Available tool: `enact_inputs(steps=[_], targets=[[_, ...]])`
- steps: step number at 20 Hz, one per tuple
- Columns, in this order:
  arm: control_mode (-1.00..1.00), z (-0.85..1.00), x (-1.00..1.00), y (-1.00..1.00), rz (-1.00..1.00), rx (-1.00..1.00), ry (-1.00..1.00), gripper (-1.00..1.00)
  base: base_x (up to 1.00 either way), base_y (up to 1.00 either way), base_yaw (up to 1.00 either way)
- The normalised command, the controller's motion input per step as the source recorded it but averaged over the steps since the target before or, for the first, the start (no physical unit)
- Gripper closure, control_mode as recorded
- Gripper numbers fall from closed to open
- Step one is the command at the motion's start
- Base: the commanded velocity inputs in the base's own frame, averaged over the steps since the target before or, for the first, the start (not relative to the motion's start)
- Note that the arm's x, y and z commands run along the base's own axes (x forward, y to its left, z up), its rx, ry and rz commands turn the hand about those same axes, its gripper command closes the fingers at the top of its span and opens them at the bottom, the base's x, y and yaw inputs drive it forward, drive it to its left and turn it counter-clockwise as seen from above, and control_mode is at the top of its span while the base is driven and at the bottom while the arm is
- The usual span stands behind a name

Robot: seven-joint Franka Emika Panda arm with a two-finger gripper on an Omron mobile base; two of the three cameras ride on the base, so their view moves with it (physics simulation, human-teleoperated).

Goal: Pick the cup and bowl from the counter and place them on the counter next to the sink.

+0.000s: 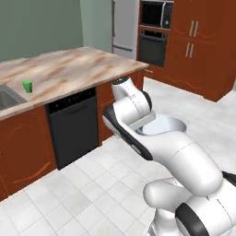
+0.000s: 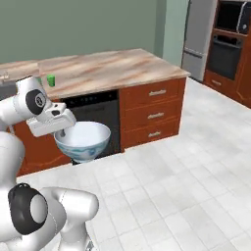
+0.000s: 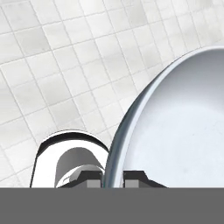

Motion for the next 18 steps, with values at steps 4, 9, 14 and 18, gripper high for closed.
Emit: enact_inputs(steps=[4,9,14,18], targets=[[1.0,0.0,0.0,0.0,0.0,0.0,0.0,1.0,0.0,0.09,0.95],[1.0,0.0,0.0,0.0,0.0,0.0,0.0,1.0,0.84,0.21,0.23],[1.0,0.0,0.0,0.0,0.0,0.0,0.0,1.0,1.0,0.94,0.0],[1.0,0.0,0.0,0.0,0.0,0.0,0.0,1.0,0.97,1.0,0.0]])
